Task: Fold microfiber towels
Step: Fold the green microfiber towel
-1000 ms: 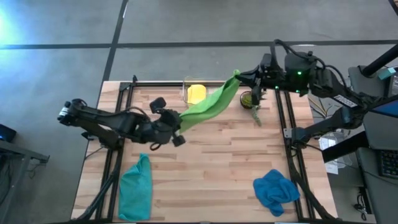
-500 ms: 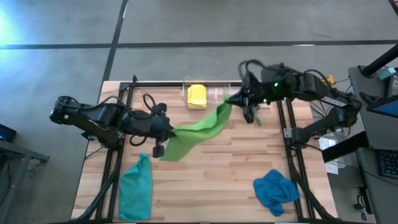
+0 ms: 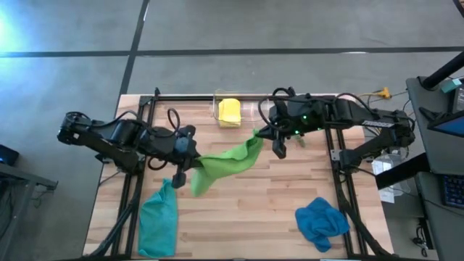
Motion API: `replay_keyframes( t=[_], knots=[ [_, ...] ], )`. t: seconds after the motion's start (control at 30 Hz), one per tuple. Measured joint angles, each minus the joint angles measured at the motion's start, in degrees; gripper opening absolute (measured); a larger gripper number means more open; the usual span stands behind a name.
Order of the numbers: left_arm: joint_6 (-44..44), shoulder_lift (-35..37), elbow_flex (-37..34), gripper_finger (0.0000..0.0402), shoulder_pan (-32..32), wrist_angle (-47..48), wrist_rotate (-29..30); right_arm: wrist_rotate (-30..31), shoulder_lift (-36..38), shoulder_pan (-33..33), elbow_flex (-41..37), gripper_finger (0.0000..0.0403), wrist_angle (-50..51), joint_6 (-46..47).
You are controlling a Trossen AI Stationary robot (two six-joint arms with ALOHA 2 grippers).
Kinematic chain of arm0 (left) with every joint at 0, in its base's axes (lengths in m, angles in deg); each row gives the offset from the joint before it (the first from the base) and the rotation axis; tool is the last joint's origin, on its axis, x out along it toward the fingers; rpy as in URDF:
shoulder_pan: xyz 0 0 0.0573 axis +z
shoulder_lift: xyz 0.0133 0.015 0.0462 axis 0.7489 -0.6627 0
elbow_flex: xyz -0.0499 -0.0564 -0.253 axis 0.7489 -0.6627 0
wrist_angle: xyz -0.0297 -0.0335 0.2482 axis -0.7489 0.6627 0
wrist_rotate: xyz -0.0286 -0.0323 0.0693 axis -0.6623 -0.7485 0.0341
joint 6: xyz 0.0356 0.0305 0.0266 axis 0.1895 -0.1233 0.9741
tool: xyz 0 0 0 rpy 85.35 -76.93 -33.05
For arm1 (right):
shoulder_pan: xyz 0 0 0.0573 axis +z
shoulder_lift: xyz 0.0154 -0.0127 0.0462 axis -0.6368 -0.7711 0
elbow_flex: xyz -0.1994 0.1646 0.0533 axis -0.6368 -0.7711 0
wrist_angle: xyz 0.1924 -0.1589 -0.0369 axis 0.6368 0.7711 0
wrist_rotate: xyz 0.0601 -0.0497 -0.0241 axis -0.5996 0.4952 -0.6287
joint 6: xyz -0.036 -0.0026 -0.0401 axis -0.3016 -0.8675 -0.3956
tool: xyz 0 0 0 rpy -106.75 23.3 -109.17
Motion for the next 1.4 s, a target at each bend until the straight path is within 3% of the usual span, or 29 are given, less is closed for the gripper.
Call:
replay_keyframes(
  t=[0.37, 0.7, 0.77, 0.9, 1.03, 1.23, 1.4],
  knots=[
    [-0.3, -1.3, -2.6, 0.0006, 1.1, 2.5, 1.4, -0.2, 0.2, 0.0, 0.2, 0.0009, -4.8, 1.3],
    [-0.3, -1.1, -3.3, 0.0105, 3.1, 5.9, -1.8, -0.2, 0.3, 0.0, 0.2, 0.0009, -4.6, 1.3],
    [0.1, -1.1, -3.4, 0.0088, 3.2, 8.1, -2.1, -0.2, 0.3, 0.0, 0.2, 0.0009, -4.6, 1.3],
    [0.0, -2.7, -3.8, 0.0013, 4.2, 9.9, -3.7, -0.2, 0.3, 0.0, 0.2, 0.0009, -4.6, 1.3],
    [-2.2, -4.7, -3.8, 0.0038, 5.0, 9.7, -3.4, -0.2, 0.3, 0.0, 0.2, 0.0009, -4.6, 1.3],
    [-3.0, -7.5, -3.9, 0.0091, 5.0, 4.6, 1.3, 1.3, 0.3, 0.0, 0.2, 0.0009, -4.9, 3.2],
    [-6.7, -7.6, -3.9, 0.0129, 5.0, -6.3, 10.7, 2.2, 0.3, 0.0, 0.2, 0.0009, -4.8, 4.0]
  ],
)
